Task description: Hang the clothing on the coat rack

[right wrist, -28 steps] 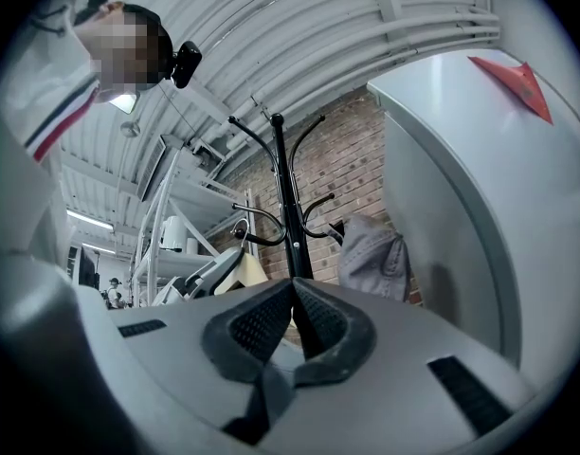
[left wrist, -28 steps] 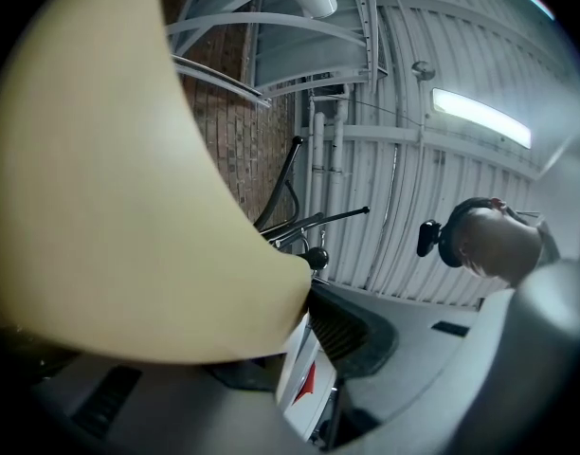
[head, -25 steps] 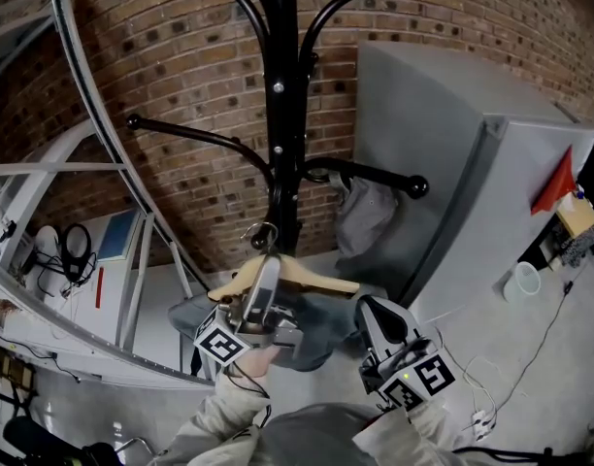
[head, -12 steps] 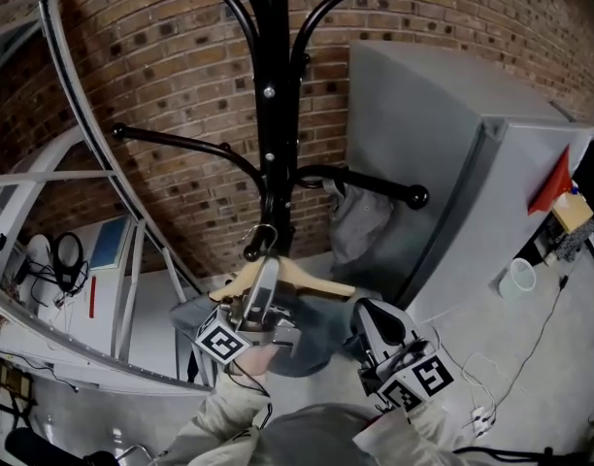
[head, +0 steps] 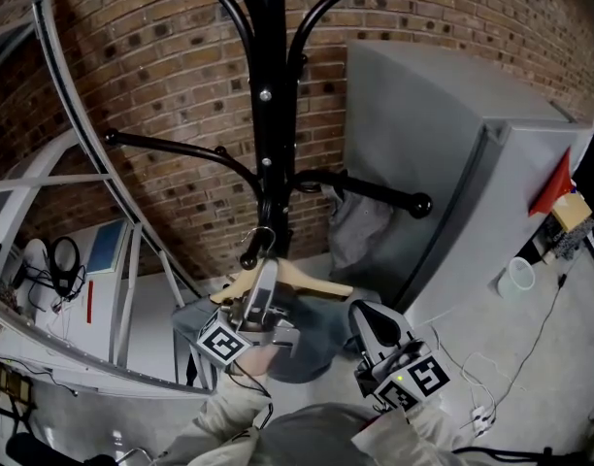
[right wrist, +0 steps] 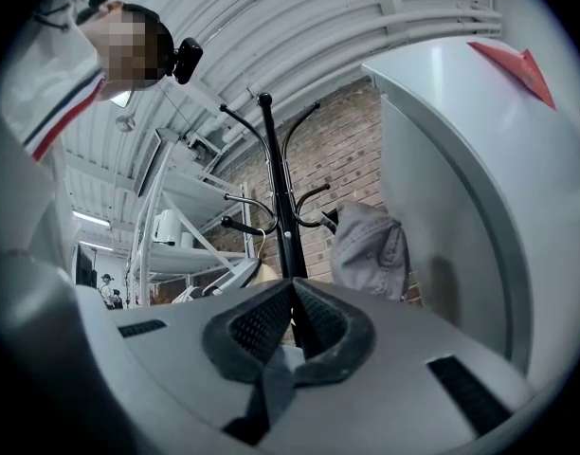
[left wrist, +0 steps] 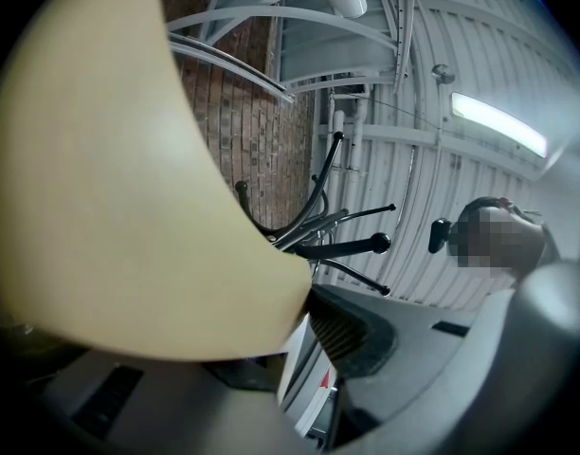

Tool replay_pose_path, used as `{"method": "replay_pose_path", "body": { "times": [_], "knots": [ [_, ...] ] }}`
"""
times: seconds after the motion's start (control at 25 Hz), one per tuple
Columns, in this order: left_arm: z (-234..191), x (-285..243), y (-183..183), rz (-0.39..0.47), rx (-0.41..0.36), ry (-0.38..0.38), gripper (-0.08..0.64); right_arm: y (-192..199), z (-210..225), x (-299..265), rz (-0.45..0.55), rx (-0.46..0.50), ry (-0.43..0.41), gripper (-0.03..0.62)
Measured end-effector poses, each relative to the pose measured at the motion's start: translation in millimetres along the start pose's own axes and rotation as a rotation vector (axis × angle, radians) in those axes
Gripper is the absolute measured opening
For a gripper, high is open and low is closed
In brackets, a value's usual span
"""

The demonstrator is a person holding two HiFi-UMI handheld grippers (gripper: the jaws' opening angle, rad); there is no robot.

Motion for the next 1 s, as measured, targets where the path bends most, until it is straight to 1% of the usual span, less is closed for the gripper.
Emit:
{"method": "replay_pose_path", "body": {
  "times": [0.36, 0.76, 0.88, 1.0],
  "knots": [
    [-7.6, -5.6, 1.0, 0.002, -0.011, 0.011, 0.107, 8.8, 7.6, -4.2, -0.020, -0.029, -0.012, 0.025],
    [-10.6, -3.9, 4.2, 0.026, -0.027, -0.037, 0.121, 9.0, 13.5, 5.2, -0.031, -0.038, -0.021, 0.025],
    [-11.8, -2.1, 5.7, 0.044, -0.020, -0.049, 0.126, 9.0, 17.9, 8.8, -0.036, -0.039, -0.024, 0.024],
    [-10.3, -1.4, 8.1, 0.078, 0.013, -0.049, 0.129, 10.8, 20.5, 13.0, -0.041, -0.046, -0.036, 0.025]
  ]
}}
Point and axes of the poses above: the fingertips, and each gripper's own axes: x backward along the fingers, z to its right, y out of its underside, the point moved 3 cm from there along x, backward along the fingers, and after that the axes turned 8 degrees about x, right-handed, at the moved point
